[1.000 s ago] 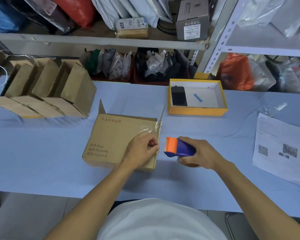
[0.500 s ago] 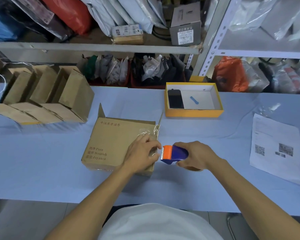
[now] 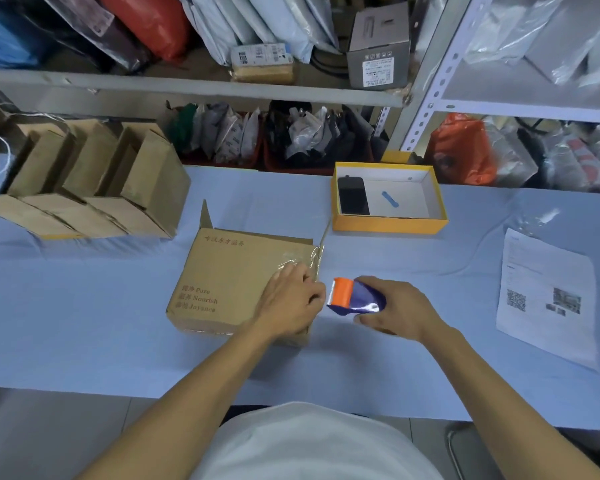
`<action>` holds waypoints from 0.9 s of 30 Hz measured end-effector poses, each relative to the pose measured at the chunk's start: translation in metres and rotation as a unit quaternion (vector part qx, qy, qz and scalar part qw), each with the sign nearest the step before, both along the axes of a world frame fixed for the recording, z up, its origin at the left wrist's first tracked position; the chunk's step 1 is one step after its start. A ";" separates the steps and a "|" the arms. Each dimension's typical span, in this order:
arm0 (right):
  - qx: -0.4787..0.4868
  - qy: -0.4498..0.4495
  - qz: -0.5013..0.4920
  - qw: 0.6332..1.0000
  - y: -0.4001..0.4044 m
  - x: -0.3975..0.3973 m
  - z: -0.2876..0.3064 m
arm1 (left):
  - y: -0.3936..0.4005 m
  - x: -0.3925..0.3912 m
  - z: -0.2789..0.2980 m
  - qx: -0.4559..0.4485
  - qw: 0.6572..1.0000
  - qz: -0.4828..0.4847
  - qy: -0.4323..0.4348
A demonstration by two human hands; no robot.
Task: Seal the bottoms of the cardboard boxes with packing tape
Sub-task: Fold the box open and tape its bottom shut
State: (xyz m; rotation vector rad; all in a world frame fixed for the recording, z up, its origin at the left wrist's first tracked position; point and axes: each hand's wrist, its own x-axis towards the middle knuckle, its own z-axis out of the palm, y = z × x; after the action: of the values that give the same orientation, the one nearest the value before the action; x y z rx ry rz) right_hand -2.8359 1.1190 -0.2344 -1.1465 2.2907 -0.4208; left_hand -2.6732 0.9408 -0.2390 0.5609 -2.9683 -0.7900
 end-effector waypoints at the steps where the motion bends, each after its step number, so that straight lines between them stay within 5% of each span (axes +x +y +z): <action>1: -0.036 -0.034 -0.025 0.998 0.005 0.000 0.005 | -0.003 0.000 0.004 0.083 0.996 0.018 0.009; 4: -0.126 -0.131 -0.052 0.982 0.014 0.005 0.017 | -0.012 0.003 0.017 0.303 0.944 0.119 0.053; 8: -0.162 -0.151 -0.019 0.975 0.012 0.016 0.026 | -0.008 0.005 0.028 0.390 0.905 0.169 0.006; 12: -0.165 -0.144 0.007 0.976 0.003 0.023 0.030 | 0.002 0.010 0.033 0.523 0.831 0.188 0.012; 14: -0.166 -0.145 0.009 0.975 0.002 0.025 0.029 | 0.003 0.014 0.032 0.527 0.822 0.214 0.038; 19: -0.134 -0.107 0.034 0.985 -0.001 0.029 0.029 | 0.001 0.021 0.032 0.407 0.872 0.271 0.027; 22: -0.106 -0.059 0.046 0.992 0.007 0.022 0.030 | -0.014 0.036 0.033 0.366 0.874 0.318 0.037; 27: -0.089 -0.046 0.046 0.994 0.010 0.020 0.029 | -0.034 0.058 0.038 0.319 0.898 0.304 -0.010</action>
State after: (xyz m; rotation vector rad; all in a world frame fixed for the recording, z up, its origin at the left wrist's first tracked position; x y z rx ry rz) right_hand -2.8155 1.1290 -0.2058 -1.2849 2.1456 -0.6395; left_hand -2.6154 0.9071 -0.2014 1.4152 -2.2299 -1.6316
